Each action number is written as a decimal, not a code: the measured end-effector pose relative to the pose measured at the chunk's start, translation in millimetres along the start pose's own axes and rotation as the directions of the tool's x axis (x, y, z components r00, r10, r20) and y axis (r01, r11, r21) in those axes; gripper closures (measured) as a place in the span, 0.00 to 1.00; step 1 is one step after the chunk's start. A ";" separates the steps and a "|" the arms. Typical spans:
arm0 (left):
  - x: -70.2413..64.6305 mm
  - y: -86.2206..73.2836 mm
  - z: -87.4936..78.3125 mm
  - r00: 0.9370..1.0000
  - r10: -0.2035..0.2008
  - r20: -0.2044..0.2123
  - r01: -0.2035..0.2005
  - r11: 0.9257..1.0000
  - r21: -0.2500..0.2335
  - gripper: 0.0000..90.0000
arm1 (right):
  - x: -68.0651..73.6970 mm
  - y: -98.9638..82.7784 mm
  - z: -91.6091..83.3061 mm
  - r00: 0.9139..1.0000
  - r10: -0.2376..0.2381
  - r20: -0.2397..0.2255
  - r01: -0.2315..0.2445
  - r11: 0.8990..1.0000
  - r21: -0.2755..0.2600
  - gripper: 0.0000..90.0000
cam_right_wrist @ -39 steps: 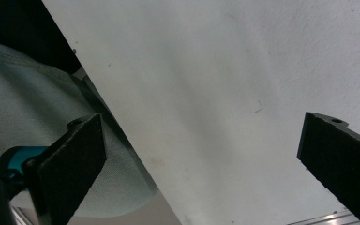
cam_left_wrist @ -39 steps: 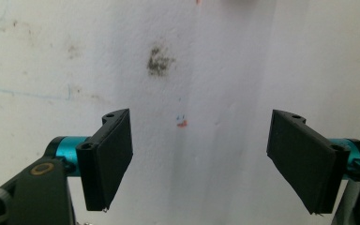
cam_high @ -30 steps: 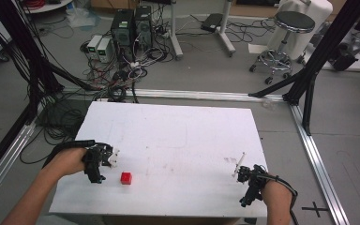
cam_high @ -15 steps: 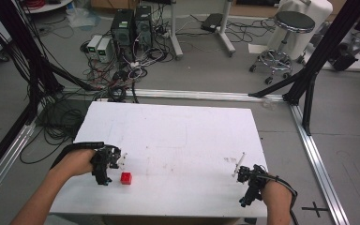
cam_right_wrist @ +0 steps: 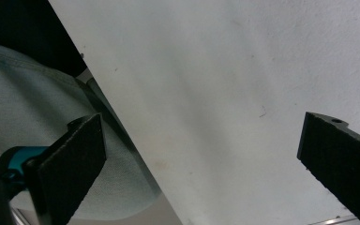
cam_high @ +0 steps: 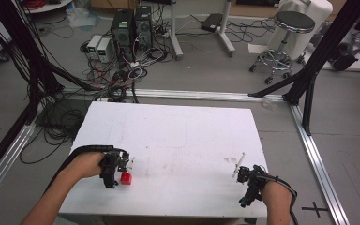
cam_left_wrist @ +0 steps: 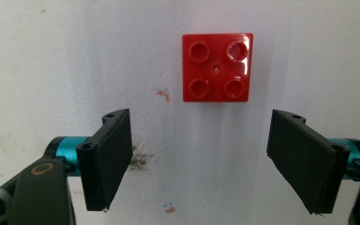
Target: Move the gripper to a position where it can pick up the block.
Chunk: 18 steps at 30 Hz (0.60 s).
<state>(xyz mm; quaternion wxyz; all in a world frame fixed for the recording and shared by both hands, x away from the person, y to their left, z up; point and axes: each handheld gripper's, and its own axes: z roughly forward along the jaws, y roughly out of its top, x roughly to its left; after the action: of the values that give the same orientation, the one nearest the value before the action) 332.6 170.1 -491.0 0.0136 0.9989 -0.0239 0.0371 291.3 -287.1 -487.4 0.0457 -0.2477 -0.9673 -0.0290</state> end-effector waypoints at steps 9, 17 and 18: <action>-1.7 16.3 11.3 1.000 0.021 0.014 -0.021 1.000 0.010 0.26 | -0.4 -1.3 -0.5 1.000 -0.006 0.001 0.006 1.000 0.002 0.01; -1.6 23.6 20.4 0.999 0.031 0.026 -0.031 0.999 0.021 0.26 | -0.5 -2.8 -0.6 1.000 -0.006 0.002 0.006 1.000 0.000 0.01; -1.4 24.2 21.0 0.999 0.034 0.029 -0.034 0.999 0.024 0.26 | -0.5 -2.8 -0.6 1.000 -0.006 0.002 0.006 1.000 0.000 0.01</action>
<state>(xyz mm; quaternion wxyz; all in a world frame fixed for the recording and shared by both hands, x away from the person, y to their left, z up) 331.6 145.4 -511.4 0.0004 0.9989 -0.0406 0.0234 290.4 -289.9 -487.0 0.0448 -0.2447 -0.9681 -0.0289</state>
